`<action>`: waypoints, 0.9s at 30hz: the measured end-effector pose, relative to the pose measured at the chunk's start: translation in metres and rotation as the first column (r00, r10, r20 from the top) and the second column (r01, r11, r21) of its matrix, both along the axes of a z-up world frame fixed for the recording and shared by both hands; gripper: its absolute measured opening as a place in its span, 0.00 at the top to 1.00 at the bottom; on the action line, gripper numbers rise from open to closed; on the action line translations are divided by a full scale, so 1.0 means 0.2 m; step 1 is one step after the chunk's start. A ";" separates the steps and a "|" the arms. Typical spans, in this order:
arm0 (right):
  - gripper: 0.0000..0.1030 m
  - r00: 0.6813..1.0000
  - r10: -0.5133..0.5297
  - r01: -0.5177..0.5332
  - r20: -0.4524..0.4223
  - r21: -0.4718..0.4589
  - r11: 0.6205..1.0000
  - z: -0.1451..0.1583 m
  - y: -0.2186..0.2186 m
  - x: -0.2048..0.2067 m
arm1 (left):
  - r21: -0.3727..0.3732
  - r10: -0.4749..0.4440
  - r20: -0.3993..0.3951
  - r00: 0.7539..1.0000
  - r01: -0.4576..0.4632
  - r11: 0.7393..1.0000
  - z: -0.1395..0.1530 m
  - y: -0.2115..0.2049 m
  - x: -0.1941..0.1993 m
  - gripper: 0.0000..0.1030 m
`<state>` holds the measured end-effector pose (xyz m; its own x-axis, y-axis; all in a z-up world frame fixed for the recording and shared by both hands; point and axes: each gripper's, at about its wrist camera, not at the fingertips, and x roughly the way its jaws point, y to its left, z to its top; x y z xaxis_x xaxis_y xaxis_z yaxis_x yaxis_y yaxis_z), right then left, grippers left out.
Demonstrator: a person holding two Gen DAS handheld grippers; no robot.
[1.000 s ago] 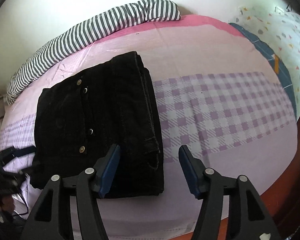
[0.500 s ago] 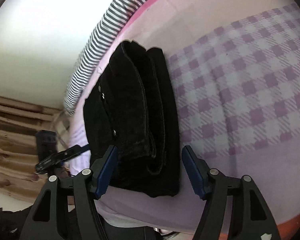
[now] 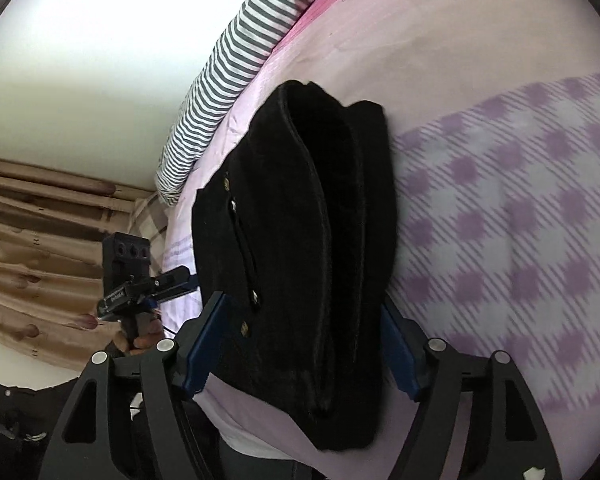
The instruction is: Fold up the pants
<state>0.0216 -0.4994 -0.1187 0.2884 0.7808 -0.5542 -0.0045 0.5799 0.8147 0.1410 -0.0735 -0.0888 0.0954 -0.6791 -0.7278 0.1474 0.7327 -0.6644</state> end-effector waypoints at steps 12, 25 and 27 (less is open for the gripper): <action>0.68 0.997 -0.072 0.076 0.030 -0.153 0.985 0.05 0.11 -0.04 | 0.075 -0.005 0.093 0.996 -0.002 0.997 0.02 0.00 -0.03 0.69; 0.72 0.986 -0.155 0.161 0.054 -0.137 0.977 0.34 0.34 -0.12 | -0.009 0.032 0.140 0.990 -0.031 0.999 0.17 0.14 -0.10 0.83; 0.72 0.989 -0.135 0.144 0.067 -0.136 0.980 0.38 0.44 -0.11 | -0.003 0.034 0.155 0.987 -0.034 0.999 0.21 0.19 -0.11 0.83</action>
